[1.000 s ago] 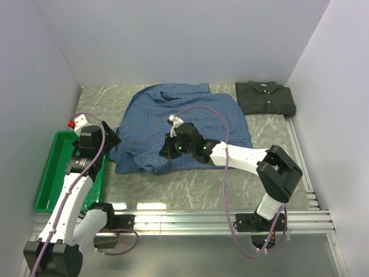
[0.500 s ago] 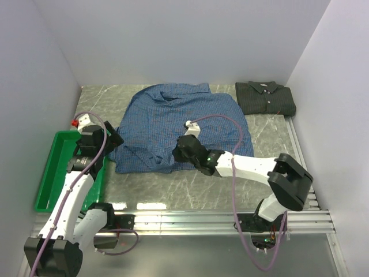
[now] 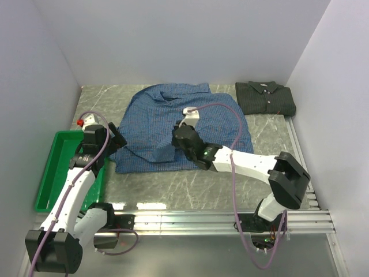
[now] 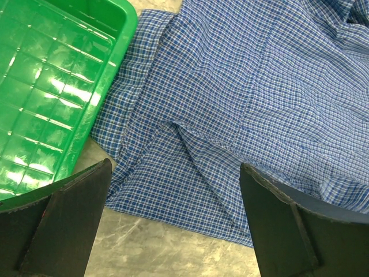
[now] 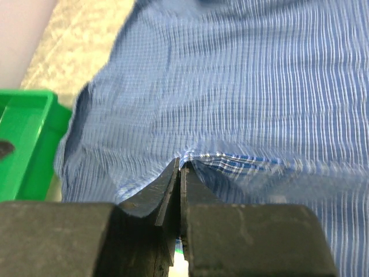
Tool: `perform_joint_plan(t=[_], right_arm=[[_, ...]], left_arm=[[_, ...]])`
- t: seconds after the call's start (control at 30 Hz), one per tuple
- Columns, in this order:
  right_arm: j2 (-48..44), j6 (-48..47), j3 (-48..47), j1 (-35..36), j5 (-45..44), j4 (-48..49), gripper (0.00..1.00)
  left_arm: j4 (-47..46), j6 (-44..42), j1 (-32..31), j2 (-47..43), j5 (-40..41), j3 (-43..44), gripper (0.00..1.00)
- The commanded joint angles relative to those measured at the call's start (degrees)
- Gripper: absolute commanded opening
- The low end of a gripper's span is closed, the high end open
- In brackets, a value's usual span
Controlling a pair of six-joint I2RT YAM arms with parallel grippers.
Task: Fold and stack the long sleeve shirts
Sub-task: Fold the shirt
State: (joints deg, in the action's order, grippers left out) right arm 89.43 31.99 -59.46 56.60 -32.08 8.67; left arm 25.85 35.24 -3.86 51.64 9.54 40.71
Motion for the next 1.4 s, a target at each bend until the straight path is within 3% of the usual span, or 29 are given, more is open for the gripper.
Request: perform_joint_plan(t=[0.0,0.17,0.27,0.3,0.53,0.6,0.7,0.93,1.07,1.13,1.27,1.37], right_arm=[[2.94,-7.8,-5.4,-0.26,-5.1,6.61,0.08],[6.98,-14.4,-9.7,-0.96,-5.9,10.14,0.08],[6.99,-17.57,-11.2,-0.88,0.24,8.13,0.08],[6.73,-18.18,-10.94,-0.61,6.96,7.95,0.08],[4.53,-21.08,-3.66,3.07,25.01,2.16,0.1],[4.53,-22.84,-2.42,5.7,26.53,-2.5,0.15],[3.13,-24.43,-0.05,7.82,28.03,-6.37,0.3],[-0.3,-26.89,1.46,11.6,31.81,-18.23,0.39],[-2.76,-21.3,1.98,10.56,26.65,-19.57,0.51],[-2.77,-16.72,-0.03,8.63,25.49,-20.96,0.51],[-3.47,-0.2,-1.1,2.21,25.3,-21.16,0.57],[-4.88,10.26,1.01,-2.54,26.71,-18.43,0.69]], left_arm=[[-2.38,-1.05,-0.27,0.13,-1.54,-0.02,0.99],[-2.29,-0.97,-0.27,-0.22,-1.28,-0.1,0.99],[-2.03,-0.79,-0.27,-0.4,-0.76,0.07,0.99],[-1.94,-0.7,-0.27,-0.57,-0.58,0.07,0.99],[-1.5,-0.18,-0.27,-2.59,1.79,0.07,0.99],[-1.59,-0.09,-0.27,-2.94,1.97,0.07,0.99],[-1.68,-0.09,-0.27,-2.77,1.89,0.25,0.99],[-1.94,-0.26,-0.27,-2.51,1.1,0.07,0.98],[-2.11,-0.35,-0.27,-2.24,0.31,-0.1,0.98],[-2.2,-0.44,-0.27,-2.07,-0.05,-0.1,0.98],[-2.2,-0.53,-0.27,-1.63,-0.75,-0.19,0.99],[-2.29,-0.62,-0.27,-1.54,-1.01,-0.1,0.98]])
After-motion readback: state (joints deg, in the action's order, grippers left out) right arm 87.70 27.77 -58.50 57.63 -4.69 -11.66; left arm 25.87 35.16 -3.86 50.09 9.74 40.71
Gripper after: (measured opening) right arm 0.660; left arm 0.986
